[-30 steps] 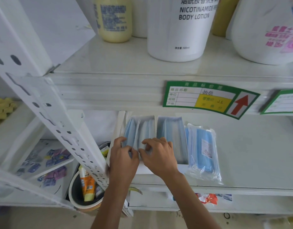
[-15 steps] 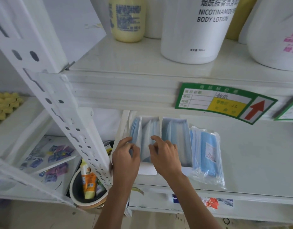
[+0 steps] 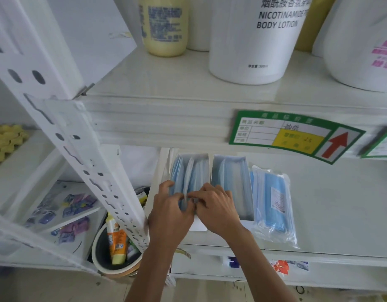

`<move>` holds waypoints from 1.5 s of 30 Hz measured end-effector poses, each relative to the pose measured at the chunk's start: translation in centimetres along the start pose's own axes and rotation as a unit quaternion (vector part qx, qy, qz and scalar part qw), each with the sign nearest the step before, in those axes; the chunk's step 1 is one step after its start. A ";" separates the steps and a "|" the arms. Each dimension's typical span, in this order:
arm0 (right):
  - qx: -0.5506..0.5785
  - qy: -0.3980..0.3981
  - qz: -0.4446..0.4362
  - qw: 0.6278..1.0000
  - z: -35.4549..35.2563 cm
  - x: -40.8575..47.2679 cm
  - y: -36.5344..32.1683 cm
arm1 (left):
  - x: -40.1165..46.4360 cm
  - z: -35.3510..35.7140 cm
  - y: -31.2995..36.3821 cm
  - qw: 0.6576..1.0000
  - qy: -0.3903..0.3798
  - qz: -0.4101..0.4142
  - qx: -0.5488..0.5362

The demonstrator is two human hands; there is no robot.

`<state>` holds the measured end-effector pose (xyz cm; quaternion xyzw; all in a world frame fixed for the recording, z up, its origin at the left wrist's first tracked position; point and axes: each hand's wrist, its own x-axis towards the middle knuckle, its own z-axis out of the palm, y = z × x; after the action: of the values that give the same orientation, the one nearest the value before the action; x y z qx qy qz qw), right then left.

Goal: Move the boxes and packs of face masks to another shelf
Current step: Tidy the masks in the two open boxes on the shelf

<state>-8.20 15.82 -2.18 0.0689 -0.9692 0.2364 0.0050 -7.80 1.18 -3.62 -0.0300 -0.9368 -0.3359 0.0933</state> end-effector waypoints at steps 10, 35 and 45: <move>0.120 0.116 0.063 0.984 -1.3 -0.5 -1.1 | -0.1 -0.3 0.9 0.988 0.093 0.088 -0.083; 0.318 0.271 0.241 0.876 -7.5 -3.3 7.6 | -1.1 -0.9 -0.5 0.979 0.065 0.144 -0.127; 0.338 0.301 0.249 0.856 -8.9 -4.9 10.3 | 0.6 1.0 6.5 0.956 -0.076 0.274 -0.071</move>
<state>-4.91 29.63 0.83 -0.2514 -0.7655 0.5522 0.2141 -7.76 6.78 -0.22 -0.3171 -0.8707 -0.3602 0.1080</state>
